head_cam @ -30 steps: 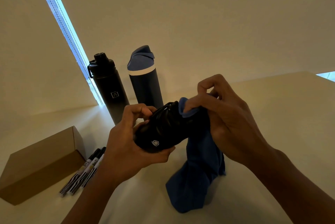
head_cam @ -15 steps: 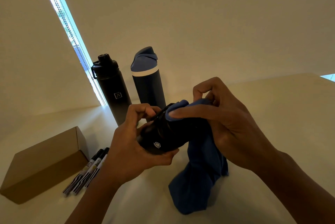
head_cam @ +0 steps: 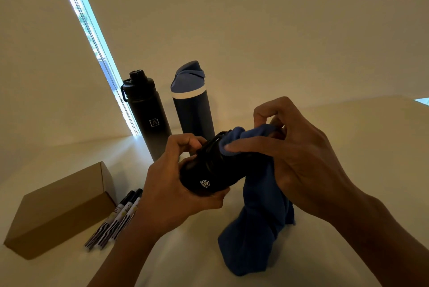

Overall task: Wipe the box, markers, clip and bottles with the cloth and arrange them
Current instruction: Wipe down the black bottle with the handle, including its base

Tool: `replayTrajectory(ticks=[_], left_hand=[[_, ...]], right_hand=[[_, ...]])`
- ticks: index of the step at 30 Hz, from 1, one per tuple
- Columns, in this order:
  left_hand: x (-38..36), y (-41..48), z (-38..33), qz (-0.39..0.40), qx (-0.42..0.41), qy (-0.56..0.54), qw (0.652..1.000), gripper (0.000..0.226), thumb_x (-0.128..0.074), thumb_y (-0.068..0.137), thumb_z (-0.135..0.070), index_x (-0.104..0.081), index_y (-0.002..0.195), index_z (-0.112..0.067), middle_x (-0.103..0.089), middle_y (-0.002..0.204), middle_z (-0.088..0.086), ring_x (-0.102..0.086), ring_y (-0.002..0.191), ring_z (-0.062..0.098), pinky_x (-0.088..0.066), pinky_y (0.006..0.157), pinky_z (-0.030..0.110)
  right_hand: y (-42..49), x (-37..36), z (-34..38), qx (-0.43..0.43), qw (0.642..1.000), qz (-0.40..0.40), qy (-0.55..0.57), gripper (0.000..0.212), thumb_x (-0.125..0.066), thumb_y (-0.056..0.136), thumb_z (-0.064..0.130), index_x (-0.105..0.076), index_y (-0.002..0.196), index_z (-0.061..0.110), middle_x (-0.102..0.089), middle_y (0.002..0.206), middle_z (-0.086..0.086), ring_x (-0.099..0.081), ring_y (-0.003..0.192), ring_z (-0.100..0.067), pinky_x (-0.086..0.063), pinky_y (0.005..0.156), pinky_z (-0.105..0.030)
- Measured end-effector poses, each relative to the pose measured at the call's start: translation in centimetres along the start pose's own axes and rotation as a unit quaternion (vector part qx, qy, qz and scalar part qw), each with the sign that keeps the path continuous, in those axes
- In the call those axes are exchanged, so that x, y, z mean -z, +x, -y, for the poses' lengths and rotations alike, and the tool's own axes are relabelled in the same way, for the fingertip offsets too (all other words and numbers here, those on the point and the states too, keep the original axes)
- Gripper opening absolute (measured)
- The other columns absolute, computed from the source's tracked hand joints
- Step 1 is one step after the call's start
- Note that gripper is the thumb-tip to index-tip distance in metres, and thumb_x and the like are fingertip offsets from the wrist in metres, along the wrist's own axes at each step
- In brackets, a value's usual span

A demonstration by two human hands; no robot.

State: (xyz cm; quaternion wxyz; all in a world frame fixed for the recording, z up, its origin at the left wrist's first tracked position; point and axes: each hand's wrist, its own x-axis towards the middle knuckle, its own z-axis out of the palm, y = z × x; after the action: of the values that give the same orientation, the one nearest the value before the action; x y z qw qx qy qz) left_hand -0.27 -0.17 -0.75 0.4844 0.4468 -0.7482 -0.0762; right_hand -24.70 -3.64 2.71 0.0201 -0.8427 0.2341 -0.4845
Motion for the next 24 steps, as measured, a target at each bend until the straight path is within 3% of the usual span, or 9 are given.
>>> replayTrajectory(ticks=[2, 5, 8, 10, 12, 14, 18, 21, 24], left_hand=[[-0.3, 0.0, -0.1, 0.014, -0.008, 0.02, 1.0, 0.084, -0.091, 0.059, -0.052, -0.041, 0.126, -0.044, -0.059, 0.126, -0.025, -0.065, 0.115, -0.001, -0.052, 0.09, 0.009], [-0.4, -0.1, 0.1, 0.02, -0.013, 0.034, 0.999, 0.087, -0.095, 0.059, -0.05, -0.04, 0.127, -0.048, -0.061, 0.125, -0.023, -0.066, 0.113, 0.001, -0.054, 0.089, 0.011], [-0.2, -0.1, 0.2, 0.008, -0.006, 0.02, 1.0, 0.087, -0.097, 0.056, -0.045, -0.043, 0.124, -0.04, -0.06, 0.126, -0.022, -0.065, 0.114, 0.0, -0.052, 0.088, 0.009], [0.0, -0.1, 0.2, 0.0, 0.003, 0.01, 1.0, 0.083, -0.094, 0.057, -0.048, -0.045, 0.123, -0.035, -0.059, 0.126, -0.025, -0.064, 0.115, -0.002, -0.051, 0.088, 0.008], [0.1, 0.0, 0.2, -0.003, 0.011, 0.005, 1.0, 0.082, -0.091, 0.058, -0.05, -0.045, 0.123, -0.032, -0.059, 0.126, -0.027, -0.064, 0.115, -0.004, -0.051, 0.087, 0.008], [0.2, -0.1, 0.2, -0.004, 0.014, 0.004, 1.0, 0.082, -0.09, 0.057, -0.05, -0.045, 0.123, -0.031, -0.058, 0.126, -0.028, -0.063, 0.114, -0.006, -0.051, 0.087, 0.007], [0.1, -0.1, 0.1, -0.023, 0.026, -0.003, 0.999, 0.087, -0.098, 0.056, -0.043, -0.045, 0.123, -0.03, -0.059, 0.125, -0.026, -0.061, 0.118, -0.004, -0.051, 0.089, 0.007], [0.3, -0.1, 0.4, -0.057, 0.058, -0.027, 0.996, 0.087, -0.097, 0.056, -0.045, -0.043, 0.124, -0.036, -0.059, 0.125, -0.029, -0.058, 0.123, -0.004, -0.051, 0.09, 0.008], [0.7, -0.1, 0.9, -0.089, 0.115, -0.069, 0.987, 0.084, -0.093, 0.061, -0.049, -0.045, 0.128, -0.037, -0.064, 0.128, -0.022, -0.063, 0.122, 0.001, -0.056, 0.093, 0.025]], right_hand=[[0.2, 0.0, 0.2, 0.036, 0.996, 0.014, -0.077, 0.034, -0.047, 0.098, 0.022, -0.074, 0.119, 0.028, -0.046, 0.12, 0.003, -0.049, 0.097, -0.006, -0.055, 0.078, -0.021], [0.4, -0.1, -0.2, 0.039, 0.993, 0.037, -0.106, 0.038, -0.045, 0.097, 0.031, -0.076, 0.118, 0.028, -0.044, 0.121, 0.0, -0.044, 0.096, -0.005, -0.05, 0.079, -0.017], [-0.5, 0.5, -0.2, 0.08, 0.991, 0.01, -0.11, 0.032, -0.052, 0.094, 0.02, -0.077, 0.113, 0.026, -0.048, 0.121, 0.001, -0.046, 0.096, -0.004, -0.049, 0.091, -0.016], [0.0, -0.4, -0.7, 0.029, 0.997, -0.006, -0.078, 0.032, -0.063, 0.093, 0.005, -0.07, 0.116, 0.026, -0.058, 0.121, 0.009, -0.059, 0.104, -0.008, -0.057, 0.091, -0.034], [0.7, -1.9, -1.5, 0.044, 0.997, -0.053, -0.047, 0.028, -0.062, 0.085, -0.01, -0.068, 0.109, 0.002, -0.06, 0.12, 0.02, -0.059, 0.116, 0.002, -0.062, 0.081, -0.042], [0.5, -2.9, -2.4, 0.078, 0.99, -0.116, -0.032, 0.021, -0.055, 0.084, -0.015, -0.072, 0.097, -0.013, -0.057, 0.113, 0.008, -0.057, 0.112, 0.008, -0.058, 0.08, -0.022], [-0.7, -0.3, -1.7, -0.069, 0.992, -0.102, 0.03, 0.039, -0.054, 0.1, -0.009, -0.077, 0.113, 0.02, -0.054, 0.111, -0.005, -0.058, 0.085, -0.023, -0.051, 0.075, -0.031], [-0.2, -1.2, -1.1, -0.122, 0.982, -0.069, 0.128, 0.04, -0.049, 0.097, -0.004, -0.073, 0.11, 0.026, -0.06, 0.107, -0.002, -0.063, 0.095, -0.017, -0.051, 0.079, -0.021], [0.1, -1.1, -1.3, -0.228, 0.948, -0.07, 0.21, 0.034, -0.049, 0.098, 0.003, -0.076, 0.109, 0.02, -0.07, 0.11, 0.002, -0.066, 0.096, -0.003, -0.047, 0.079, -0.01]])
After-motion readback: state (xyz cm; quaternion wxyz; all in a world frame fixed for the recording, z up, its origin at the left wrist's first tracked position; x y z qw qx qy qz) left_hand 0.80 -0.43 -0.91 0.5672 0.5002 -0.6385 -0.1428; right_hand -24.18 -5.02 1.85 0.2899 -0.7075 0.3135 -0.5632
